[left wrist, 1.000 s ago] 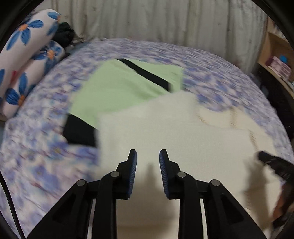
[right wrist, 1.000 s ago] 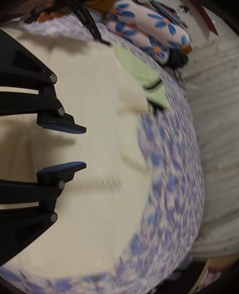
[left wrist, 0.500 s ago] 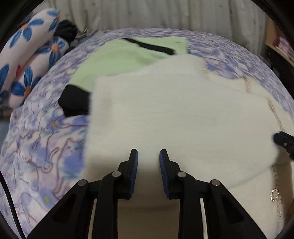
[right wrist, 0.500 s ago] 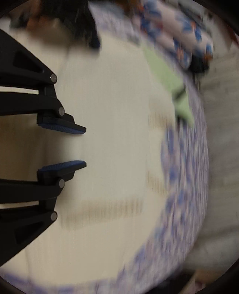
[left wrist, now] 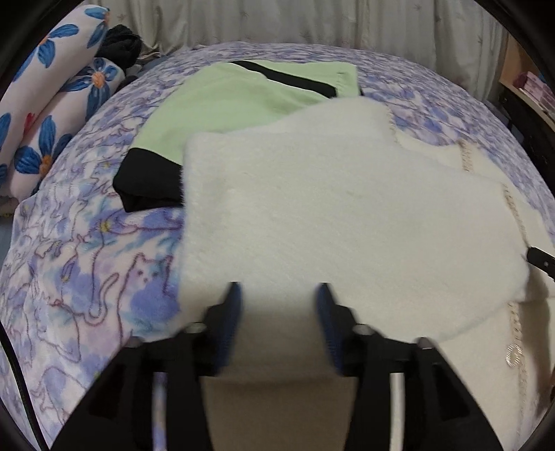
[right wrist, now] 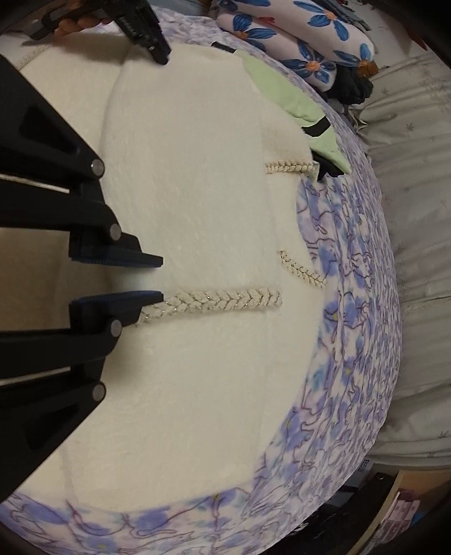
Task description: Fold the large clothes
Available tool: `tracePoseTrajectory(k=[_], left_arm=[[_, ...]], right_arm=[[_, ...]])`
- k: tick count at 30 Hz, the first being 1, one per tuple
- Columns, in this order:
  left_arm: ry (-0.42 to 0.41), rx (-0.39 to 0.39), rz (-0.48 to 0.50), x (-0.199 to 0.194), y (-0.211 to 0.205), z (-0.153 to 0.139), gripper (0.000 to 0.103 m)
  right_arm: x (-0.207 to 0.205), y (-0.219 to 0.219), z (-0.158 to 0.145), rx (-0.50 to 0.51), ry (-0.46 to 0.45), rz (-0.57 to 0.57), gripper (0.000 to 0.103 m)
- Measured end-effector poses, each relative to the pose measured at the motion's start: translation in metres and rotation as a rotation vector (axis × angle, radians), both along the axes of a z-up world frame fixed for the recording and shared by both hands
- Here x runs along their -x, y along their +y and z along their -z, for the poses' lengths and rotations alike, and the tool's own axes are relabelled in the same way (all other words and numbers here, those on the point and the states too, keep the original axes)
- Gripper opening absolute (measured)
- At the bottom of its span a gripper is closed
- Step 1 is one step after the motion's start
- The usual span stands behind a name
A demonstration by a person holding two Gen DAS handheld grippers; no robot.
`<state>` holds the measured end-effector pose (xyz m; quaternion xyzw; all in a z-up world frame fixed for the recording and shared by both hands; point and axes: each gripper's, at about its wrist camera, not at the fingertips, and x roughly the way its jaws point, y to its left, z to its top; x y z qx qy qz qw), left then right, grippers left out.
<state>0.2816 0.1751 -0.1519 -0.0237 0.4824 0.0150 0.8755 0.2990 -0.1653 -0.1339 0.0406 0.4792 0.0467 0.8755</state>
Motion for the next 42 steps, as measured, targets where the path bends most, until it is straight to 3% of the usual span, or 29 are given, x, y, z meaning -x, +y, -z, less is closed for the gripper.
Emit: tracePoseTrajectory(k=[1,3,6,17,19,21,38,42], left_arm=[[-0.003,-0.001,0.004,0.003,-0.001,-0.002,0.066],[-0.014,-0.027,0.002,0.009,-0.005,-0.006,0.069],[-0.010,-0.052,0.011,0.019,-0.010,-0.010,0.069],[-0.019,-0.021,0.006,0.062,-0.008,-0.040,0.069],[-0.027,-0.019,0.005,0.073,-0.008,-0.047,0.069],[-0.034,-0.018,0.008,0.085,-0.008,-0.054,0.069],[-0.101,-0.007,-0.023,0.192,-0.002,-0.104,0.073],[-0.107,0.004,-0.030,0.213,-0.003,-0.108,0.074]], right_arm=[[0.001,0.000,-0.001,-0.006,0.002,0.003,0.020],[0.006,0.001,-0.005,-0.003,-0.004,0.009,0.021],[0.012,0.002,-0.011,0.010,-0.015,0.020,0.022],[0.051,-0.002,-0.042,-0.018,-0.039,0.040,0.023],[0.061,-0.002,-0.051,-0.022,-0.052,0.044,0.035],[0.073,-0.003,-0.060,-0.025,-0.073,0.047,0.040],[0.164,-0.011,-0.103,-0.073,-0.135,0.059,0.041],[0.182,-0.014,-0.105,-0.071,-0.145,0.058,0.046]])
